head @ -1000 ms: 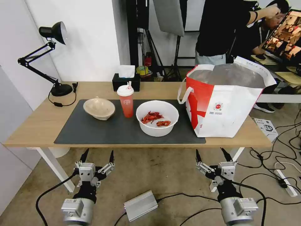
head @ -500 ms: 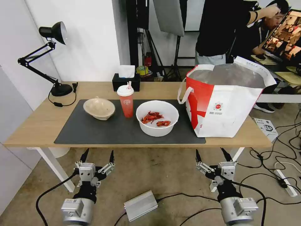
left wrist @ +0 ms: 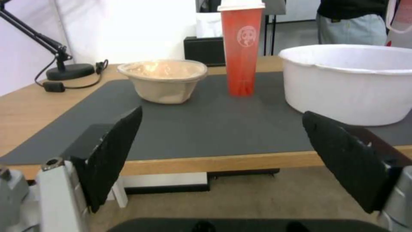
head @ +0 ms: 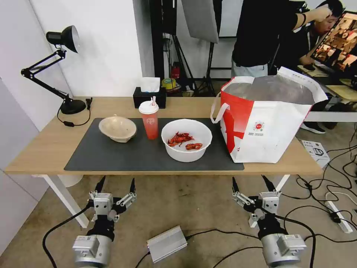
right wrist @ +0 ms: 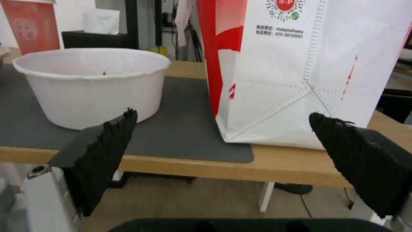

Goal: Pick up the trash from the table and place it into the takeout bag.

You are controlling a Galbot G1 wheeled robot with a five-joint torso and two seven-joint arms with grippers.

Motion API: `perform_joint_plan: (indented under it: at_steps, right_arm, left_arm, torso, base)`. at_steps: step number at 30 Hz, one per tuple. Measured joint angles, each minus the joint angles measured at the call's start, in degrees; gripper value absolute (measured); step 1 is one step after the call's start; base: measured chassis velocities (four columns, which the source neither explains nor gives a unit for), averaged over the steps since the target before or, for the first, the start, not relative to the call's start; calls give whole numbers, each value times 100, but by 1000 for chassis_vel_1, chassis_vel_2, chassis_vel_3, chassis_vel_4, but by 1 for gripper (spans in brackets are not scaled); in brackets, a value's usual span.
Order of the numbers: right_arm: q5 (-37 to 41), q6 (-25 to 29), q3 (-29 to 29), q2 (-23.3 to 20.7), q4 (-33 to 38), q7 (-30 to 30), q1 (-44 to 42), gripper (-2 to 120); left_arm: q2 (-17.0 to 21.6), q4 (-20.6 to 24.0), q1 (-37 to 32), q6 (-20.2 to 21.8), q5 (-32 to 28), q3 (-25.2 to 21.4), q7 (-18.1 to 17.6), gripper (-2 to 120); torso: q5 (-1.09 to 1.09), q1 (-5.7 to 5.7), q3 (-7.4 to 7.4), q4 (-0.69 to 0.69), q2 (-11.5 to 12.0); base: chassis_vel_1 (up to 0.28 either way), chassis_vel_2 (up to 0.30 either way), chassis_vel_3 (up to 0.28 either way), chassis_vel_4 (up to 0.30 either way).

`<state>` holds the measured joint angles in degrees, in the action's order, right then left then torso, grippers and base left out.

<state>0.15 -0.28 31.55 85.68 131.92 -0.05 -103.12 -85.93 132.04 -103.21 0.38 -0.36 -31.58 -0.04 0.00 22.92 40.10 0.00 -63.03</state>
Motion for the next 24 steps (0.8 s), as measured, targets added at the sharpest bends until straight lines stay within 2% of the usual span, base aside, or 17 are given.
perform_joint_plan:
  at_steps: [2,3,5,7,10,13,14,18,24]
  right_arm:
    - [93,-156,31,-130,84,11,2,100]
    - [236,-386,87,-325,222,34,18,100]
    - [314,-512,116,-434,293,49,27,100]
    - [616,-999,228,-836,569,102,56,100]
    - [807,-1310,299,-1087,745,134,75,100]
    - [1205,-1954,450,-1625,1092,202,114,100]
    - [1205,-1954,450,-1625,1092,202,114,100]
    - [1651,-2620,589,-2195,1163,261,147,100]
    - [1710,-2682,590,-2257,1163,261,145,100]
  left_arm:
    - [14,120,-46,177,-152,-39,-59,100]
    - [35,279,-108,408,-352,-98,-151,100]
    - [47,367,-145,537,-465,-129,-200,100]
    - [96,713,-279,1063,-916,-252,-395,100]
    - [125,933,-367,1389,-1201,-333,-523,100]
    - [197,1133,-504,1954,-1765,-481,-717,100]
    - [197,1133,-504,1954,-1765,-481,-717,100]
    - [214,1154,-516,2002,-1891,-503,-724,100]
    - [207,1152,-524,1978,-1883,-497,-718,100]
  torso:
    - [0,0,0,-1,0]
    - [1,0,0,0,0]
    - [1,0,0,0,0]
    - [1,0,0,0,0]
    - [0,0,0,0,0]
    - [-1,0,0,1,1]
    - [-1,0,0,1,1]
    - [1,0,0,1,0]
    - [0,0,0,0,1]
  base:
    - [0,0,0,0]
    - [0,0,0,0]
    - [0,0,0,0]
    - [0,0,0,0]
    - [0,0,0,0]
    - [0,0,0,0]
    - [0,0,0,0]
    - [0,0,0,0]
    - [0,0,0,0]
